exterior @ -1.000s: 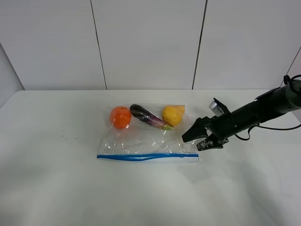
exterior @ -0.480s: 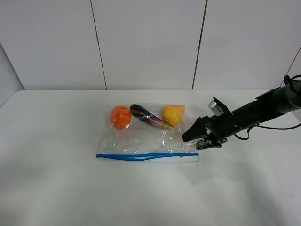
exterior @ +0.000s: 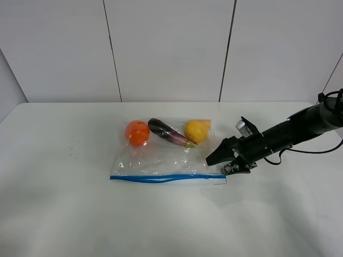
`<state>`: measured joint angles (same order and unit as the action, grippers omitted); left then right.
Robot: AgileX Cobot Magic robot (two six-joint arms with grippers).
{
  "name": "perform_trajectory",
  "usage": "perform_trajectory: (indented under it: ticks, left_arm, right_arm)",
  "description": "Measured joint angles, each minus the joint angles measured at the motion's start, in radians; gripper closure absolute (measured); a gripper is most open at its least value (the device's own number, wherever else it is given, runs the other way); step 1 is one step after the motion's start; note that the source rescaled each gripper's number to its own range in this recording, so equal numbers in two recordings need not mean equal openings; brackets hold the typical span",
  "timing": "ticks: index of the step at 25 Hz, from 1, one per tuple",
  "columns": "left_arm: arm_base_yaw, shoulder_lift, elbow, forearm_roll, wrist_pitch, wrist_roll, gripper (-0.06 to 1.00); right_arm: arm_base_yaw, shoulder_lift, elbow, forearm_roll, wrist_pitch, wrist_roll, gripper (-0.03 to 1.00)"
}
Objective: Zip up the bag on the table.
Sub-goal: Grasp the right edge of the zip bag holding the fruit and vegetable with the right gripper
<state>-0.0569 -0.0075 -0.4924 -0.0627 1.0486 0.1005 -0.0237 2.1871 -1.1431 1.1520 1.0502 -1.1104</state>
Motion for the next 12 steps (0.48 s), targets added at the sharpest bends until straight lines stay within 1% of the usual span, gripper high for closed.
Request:
perform_trajectory:
  ticks: [4, 7, 12]
  left_arm:
    - [0.000, 0.000, 0.000, 0.000, 0.000, 0.000, -0.06]
    - [0.000, 0.000, 0.000, 0.000, 0.000, 0.000, -0.06]
    - [0.000, 0.000, 0.000, 0.000, 0.000, 0.000, -0.06]
  right_arm:
    - [0.000, 0.000, 0.000, 0.000, 0.009, 0.002, 0.27]
    - [0.000, 0.000, 0.000, 0.000, 0.022, 0.003, 0.38]
    - [0.000, 0.000, 0.000, 0.000, 0.027, 0.003, 0.61]
